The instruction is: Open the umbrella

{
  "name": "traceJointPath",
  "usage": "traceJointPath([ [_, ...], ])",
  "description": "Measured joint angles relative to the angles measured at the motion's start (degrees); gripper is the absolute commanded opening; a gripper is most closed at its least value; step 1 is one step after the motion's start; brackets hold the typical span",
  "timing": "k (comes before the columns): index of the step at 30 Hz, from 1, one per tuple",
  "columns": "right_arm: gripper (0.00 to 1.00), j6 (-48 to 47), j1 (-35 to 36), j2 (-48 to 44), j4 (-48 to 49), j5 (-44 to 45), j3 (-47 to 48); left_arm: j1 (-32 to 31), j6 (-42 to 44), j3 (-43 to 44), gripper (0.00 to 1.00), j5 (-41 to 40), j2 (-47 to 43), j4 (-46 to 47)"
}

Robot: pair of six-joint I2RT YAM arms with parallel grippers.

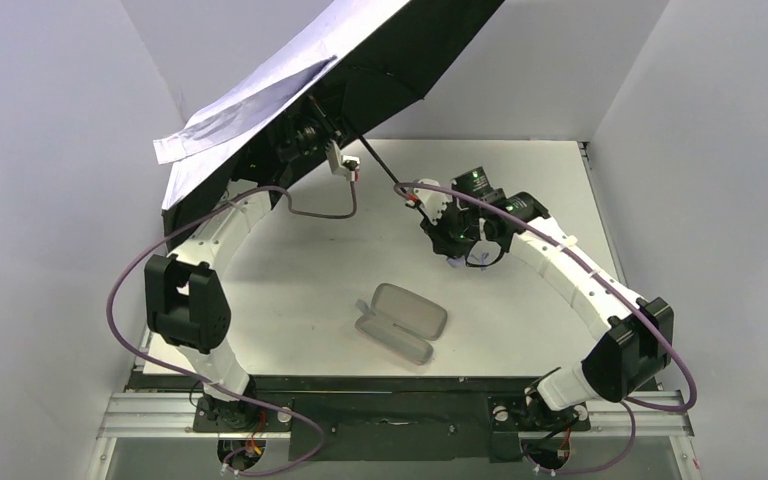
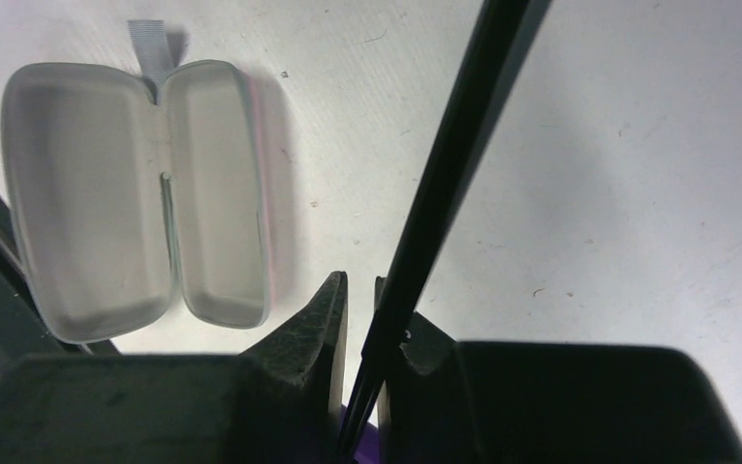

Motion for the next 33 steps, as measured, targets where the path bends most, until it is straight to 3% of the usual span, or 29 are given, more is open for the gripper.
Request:
traceJointPath([
  [17, 0.00, -2.08, 0.20, 0.00, 8.17, 3.87, -3.98, 2.82, -0.46, 5.14, 0.00, 4.63, 4.94, -0.48],
  [33, 0.00, -0.74, 0.13, -0.44, 16.35, 6.86, -7.65, 3.13, -0.48, 19.98, 0.00, 8.74, 14.25, -7.19],
])
